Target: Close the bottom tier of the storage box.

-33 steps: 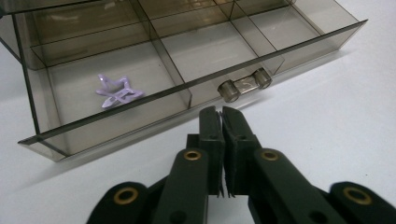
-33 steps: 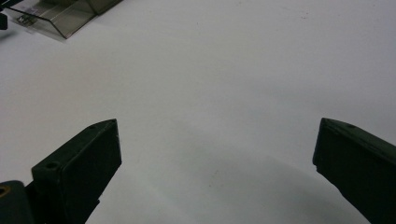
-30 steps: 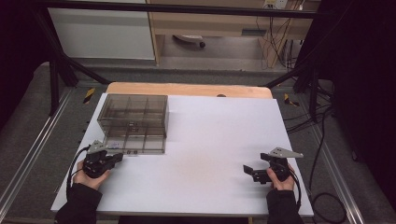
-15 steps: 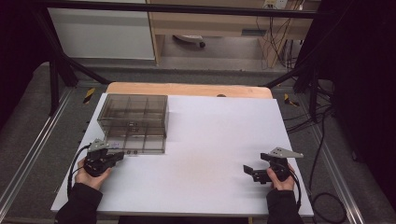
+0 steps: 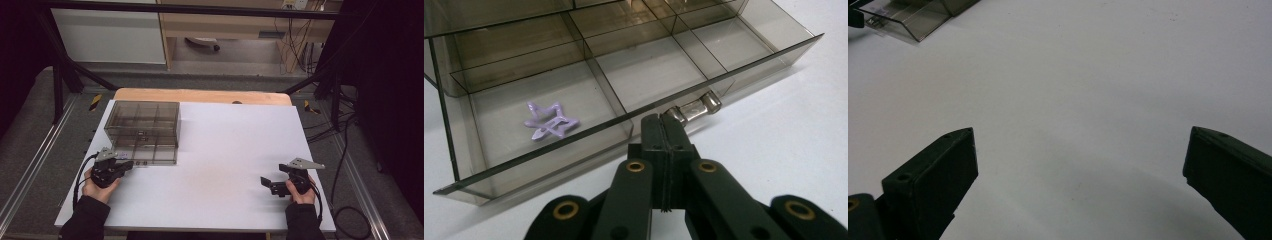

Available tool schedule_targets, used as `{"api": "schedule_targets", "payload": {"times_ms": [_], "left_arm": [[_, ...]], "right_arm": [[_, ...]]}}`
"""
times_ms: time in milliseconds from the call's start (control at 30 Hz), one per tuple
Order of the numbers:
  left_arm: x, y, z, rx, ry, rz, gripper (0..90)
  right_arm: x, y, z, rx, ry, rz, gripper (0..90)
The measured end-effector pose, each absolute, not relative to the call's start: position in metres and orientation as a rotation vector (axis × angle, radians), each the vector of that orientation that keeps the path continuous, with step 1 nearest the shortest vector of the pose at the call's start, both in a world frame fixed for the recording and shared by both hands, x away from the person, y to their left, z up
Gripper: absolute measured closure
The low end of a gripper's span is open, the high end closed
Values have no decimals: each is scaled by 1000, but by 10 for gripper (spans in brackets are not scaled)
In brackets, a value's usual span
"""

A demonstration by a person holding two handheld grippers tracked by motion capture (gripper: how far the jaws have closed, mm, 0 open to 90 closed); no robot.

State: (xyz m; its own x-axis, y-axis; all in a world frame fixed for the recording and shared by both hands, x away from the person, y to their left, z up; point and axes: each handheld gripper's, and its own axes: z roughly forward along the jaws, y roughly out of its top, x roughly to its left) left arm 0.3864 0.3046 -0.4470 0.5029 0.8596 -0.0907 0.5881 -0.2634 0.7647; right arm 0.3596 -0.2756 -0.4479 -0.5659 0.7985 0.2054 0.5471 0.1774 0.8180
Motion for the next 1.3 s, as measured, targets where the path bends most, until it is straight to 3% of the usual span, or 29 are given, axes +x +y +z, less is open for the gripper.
{"api": "schedule_targets", "payload": {"times_ms": [1300], "left_arm": [[393, 302, -451, 1981, 1172, 468, 900]], "right_arm": [[360, -275, -448, 1287, 2185, 1336, 18]]}}
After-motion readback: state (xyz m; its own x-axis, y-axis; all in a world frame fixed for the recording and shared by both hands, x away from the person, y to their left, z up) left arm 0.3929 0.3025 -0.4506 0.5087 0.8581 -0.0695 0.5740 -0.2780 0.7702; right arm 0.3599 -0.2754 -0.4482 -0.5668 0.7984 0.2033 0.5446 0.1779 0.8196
